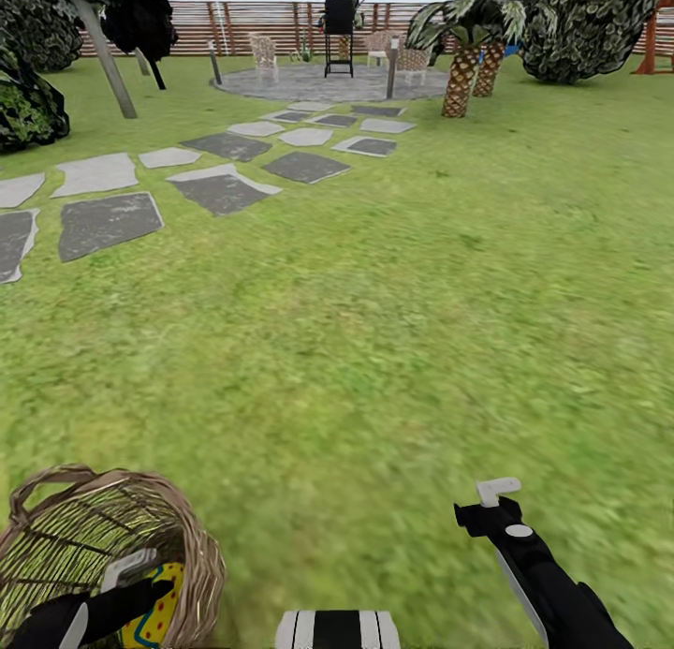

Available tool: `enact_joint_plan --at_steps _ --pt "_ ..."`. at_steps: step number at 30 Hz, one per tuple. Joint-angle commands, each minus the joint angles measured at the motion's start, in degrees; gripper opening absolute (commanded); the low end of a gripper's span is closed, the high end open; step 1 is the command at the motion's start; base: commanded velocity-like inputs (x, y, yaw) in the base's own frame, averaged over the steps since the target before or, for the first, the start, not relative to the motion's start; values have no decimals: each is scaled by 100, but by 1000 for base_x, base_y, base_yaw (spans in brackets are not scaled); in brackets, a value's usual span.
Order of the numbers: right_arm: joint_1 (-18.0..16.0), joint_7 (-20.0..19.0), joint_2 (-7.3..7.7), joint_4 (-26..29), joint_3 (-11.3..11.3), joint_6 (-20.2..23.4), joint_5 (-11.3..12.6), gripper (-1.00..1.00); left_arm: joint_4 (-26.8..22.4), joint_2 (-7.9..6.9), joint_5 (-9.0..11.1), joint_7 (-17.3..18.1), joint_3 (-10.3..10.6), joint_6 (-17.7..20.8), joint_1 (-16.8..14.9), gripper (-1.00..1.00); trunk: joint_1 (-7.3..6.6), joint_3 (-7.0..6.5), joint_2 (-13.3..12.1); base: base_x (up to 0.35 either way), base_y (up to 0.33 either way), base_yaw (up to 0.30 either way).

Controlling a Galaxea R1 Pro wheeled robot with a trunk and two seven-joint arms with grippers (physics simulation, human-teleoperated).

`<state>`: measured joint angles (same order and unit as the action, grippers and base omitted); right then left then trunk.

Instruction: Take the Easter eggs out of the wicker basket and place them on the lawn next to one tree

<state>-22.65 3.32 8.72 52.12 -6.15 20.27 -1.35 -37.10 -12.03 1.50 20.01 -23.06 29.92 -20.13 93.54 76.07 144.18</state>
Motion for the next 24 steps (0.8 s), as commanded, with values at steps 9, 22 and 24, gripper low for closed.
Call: enact_joint_plan --at_steps 9,22,24 --pt "-2 33 11 9 -27 38 -14 100 -7 51 17 23 -24 41 0 100 2 27 3 0 0 0" --pt "-2 34 10 9 -27 38 -14 100 -7 52 26 20 -101 40 0 -100 2 27 3 0 0 0" --pt "-2 35 8 10 -27 38 -14 100 -7 52 26 20 -102 40 0 -100 2 27 3 0 0 0"
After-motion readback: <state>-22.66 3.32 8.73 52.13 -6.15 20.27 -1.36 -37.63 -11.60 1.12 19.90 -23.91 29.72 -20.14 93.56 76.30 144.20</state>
